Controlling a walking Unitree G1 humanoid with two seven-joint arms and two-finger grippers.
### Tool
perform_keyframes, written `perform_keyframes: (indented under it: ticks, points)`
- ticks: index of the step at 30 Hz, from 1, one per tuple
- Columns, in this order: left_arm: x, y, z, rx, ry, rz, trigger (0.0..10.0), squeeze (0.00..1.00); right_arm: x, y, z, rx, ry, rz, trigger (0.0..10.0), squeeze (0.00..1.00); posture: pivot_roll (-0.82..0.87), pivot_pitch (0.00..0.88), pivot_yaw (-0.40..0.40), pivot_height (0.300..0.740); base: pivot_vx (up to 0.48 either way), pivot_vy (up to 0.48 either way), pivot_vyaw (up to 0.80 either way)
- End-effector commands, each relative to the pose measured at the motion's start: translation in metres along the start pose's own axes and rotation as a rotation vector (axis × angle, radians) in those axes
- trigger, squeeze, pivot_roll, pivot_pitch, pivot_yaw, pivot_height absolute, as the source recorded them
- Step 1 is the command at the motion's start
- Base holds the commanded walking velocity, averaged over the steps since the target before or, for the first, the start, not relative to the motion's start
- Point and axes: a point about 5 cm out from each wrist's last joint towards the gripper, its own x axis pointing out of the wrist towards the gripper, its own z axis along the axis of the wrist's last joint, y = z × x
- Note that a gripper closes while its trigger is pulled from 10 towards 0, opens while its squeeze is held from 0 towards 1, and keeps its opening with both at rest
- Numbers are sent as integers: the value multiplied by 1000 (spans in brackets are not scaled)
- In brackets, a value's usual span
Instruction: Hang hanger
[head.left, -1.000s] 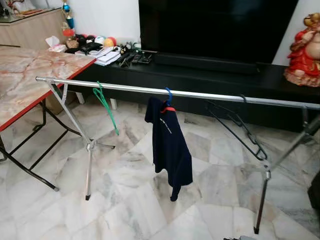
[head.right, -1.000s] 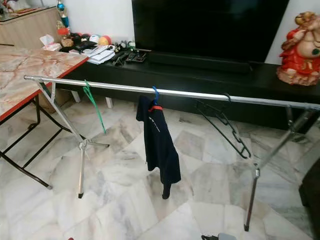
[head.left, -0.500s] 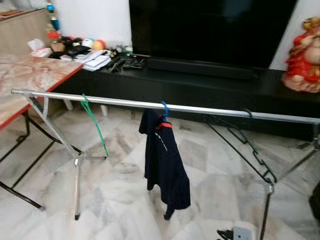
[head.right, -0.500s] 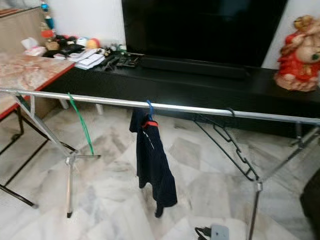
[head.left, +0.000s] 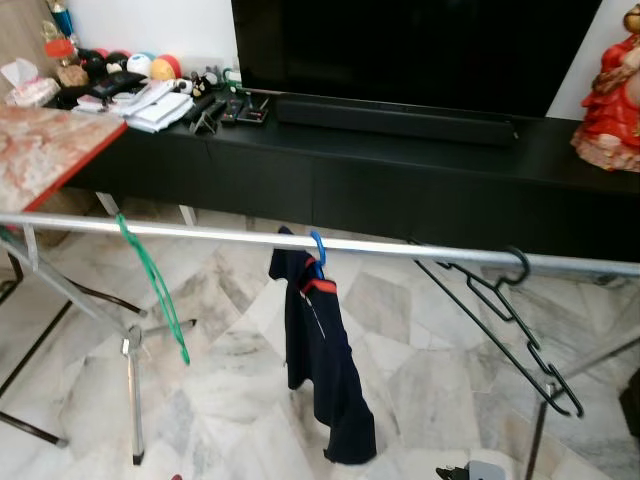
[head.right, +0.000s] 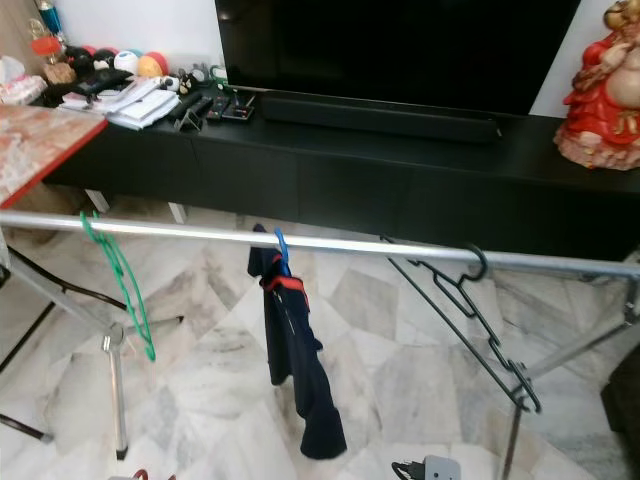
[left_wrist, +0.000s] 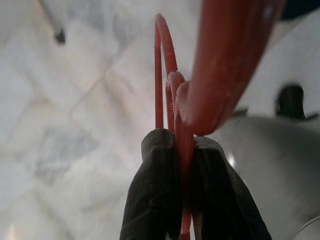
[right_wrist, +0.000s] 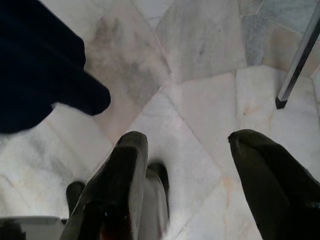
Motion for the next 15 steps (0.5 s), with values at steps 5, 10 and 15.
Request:
perform_keyframes:
  ticks: [5, 10, 15]
  points:
    - [0, -10, -4, 94, 12, -82, 10000, 0, -2, -8, -4, -20, 16, -9, 10000, 0, -33, 147, 10, 740, 54, 0, 0]
    - [0, -11, 2, 213, -26, -107, 10000, 0, -2, -8, -5, -24, 17, -9, 10000, 0, -31, 155, 7, 740, 0, 0, 0]
    - [2, -21, 19, 266, -130, -141, 10000, 0, -2, -9, -5, -39, 20, -4, 10000, 0, -32, 158, 4, 740, 0, 0, 0]
